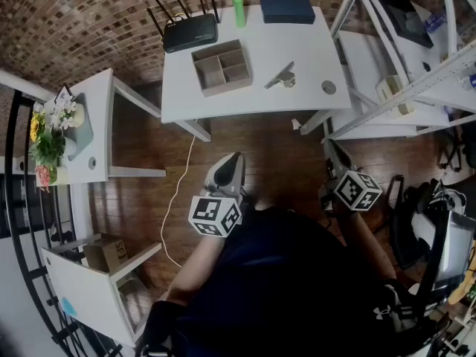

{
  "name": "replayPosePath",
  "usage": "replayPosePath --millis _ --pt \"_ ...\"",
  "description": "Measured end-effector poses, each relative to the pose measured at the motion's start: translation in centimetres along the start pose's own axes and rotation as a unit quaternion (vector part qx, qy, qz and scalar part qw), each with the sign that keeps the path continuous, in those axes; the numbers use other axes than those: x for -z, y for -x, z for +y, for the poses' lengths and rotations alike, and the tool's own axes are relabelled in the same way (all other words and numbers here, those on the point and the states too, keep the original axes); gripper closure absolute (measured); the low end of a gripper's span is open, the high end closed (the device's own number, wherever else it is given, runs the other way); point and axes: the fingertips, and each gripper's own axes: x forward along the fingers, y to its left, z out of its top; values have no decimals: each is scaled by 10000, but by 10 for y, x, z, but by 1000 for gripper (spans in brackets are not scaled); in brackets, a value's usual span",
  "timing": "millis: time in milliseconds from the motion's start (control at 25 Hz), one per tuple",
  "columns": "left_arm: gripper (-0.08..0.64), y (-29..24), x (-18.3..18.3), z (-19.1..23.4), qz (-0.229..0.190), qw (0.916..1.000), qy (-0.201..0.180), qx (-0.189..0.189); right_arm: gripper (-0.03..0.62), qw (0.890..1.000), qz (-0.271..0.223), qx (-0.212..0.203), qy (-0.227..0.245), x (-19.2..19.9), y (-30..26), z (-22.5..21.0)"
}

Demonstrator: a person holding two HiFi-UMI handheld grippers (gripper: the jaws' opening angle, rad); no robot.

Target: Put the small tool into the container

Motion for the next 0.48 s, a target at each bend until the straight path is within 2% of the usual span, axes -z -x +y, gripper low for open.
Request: replayPosePath --millis 280,480 --pt "557 -10 -41 83 31 9986 -433 317 567 9992 -44 295 -257 -2 -80 39" --pt "554 -17 -48 117 156 9981 -401 449 513 9986 70 486 -178 -11 -123 39"
